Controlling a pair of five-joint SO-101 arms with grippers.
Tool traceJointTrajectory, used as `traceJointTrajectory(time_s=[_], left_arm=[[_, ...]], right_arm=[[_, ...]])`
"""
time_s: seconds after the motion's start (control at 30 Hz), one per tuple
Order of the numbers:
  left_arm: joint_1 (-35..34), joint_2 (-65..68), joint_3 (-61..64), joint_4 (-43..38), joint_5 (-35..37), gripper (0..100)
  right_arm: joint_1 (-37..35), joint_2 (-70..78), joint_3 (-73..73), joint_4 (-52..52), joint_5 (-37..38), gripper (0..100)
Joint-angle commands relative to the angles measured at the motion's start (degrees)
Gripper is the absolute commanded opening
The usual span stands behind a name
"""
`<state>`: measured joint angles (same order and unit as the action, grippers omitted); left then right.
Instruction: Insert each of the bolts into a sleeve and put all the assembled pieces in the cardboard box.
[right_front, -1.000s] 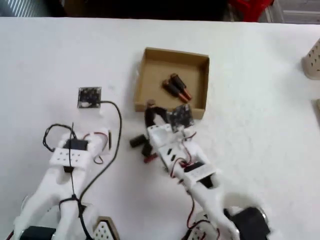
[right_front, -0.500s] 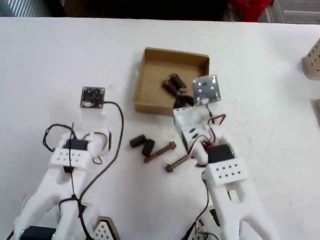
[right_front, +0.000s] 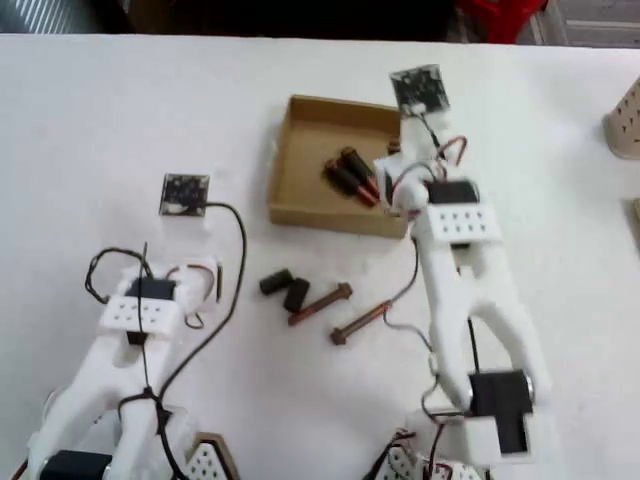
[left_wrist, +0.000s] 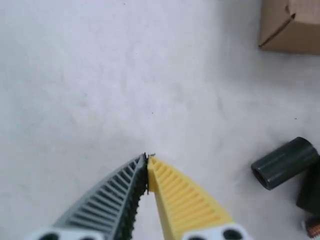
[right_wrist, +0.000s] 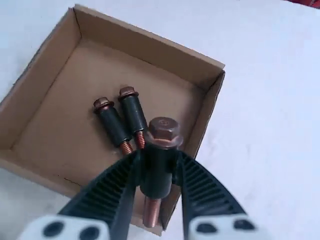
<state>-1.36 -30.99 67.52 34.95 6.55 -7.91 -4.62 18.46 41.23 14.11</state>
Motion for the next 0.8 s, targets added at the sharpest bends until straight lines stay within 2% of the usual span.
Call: traceJointTrajectory(time_s=[0.0,0.33,0.6,0.77], left_arm=[[-0.4,0.04,-0.53,-0.88,-0.44,2],[-0.4,0.13,-0.53,-0.88,-0.44,2],[-0.4,0.13,-0.53,-0.88,-0.44,2],[-0.4,0.13,-0.53,-0.88,-0.44,2]], right_arm=[[1.1,7.25,-15.38,4.62,3.25,1.8],[1.19,26.24,-30.33,5.67,3.69,2.0],[0.57,33.27,-36.04,8.84,3.43,22.0],[0.48,31.08,-36.4,11.12,3.6,18.2]])
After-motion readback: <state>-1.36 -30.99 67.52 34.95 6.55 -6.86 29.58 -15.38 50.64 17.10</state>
